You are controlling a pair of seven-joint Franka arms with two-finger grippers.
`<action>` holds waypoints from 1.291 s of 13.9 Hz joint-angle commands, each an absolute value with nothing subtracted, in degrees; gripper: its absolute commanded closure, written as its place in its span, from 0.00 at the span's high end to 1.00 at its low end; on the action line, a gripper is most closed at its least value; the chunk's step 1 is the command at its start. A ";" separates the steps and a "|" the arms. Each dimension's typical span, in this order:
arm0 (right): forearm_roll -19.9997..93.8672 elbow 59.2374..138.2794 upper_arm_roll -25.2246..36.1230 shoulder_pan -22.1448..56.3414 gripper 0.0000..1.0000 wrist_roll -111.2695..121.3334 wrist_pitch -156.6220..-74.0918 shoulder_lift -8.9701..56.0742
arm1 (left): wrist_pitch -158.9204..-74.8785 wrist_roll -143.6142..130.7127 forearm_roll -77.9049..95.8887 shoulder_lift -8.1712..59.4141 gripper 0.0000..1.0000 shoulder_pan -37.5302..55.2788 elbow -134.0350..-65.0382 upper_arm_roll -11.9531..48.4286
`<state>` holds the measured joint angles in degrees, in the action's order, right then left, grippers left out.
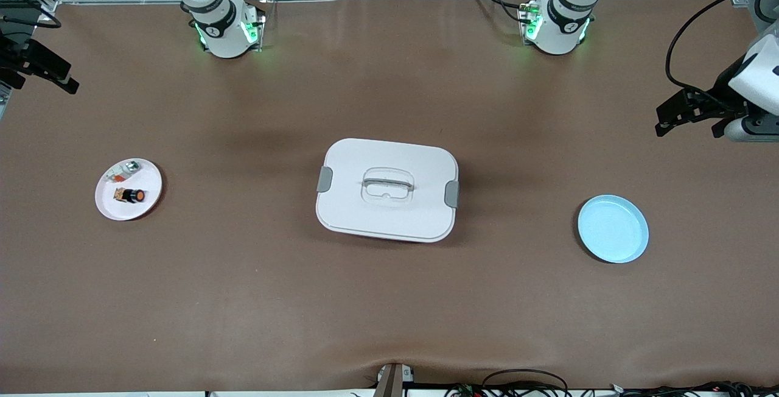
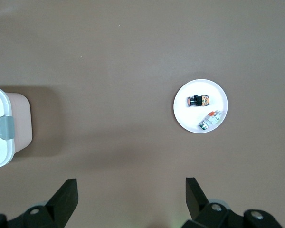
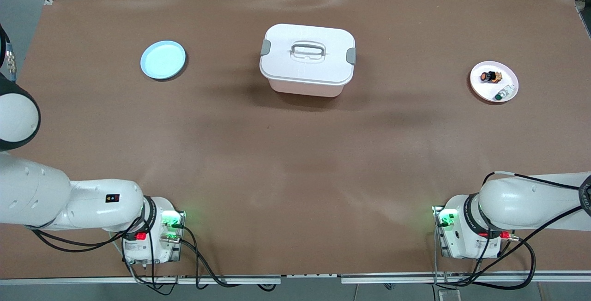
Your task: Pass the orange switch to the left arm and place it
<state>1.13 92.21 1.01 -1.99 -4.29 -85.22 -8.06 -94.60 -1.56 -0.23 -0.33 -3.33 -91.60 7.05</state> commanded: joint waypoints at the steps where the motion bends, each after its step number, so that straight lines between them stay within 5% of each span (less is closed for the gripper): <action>1: 1.58 93.08 0.53 -2.72 1.00 -3.69 -85.69 -9.05 | -93.87 -1.58 0.09 -0.88 1.00 -3.60 -91.14 7.29; 18: 1.23 90.88 0.70 -3.51 1.00 -3.78 -85.96 -6.77 | -93.96 -1.67 0.09 -0.88 1.00 -3.60 -91.14 7.29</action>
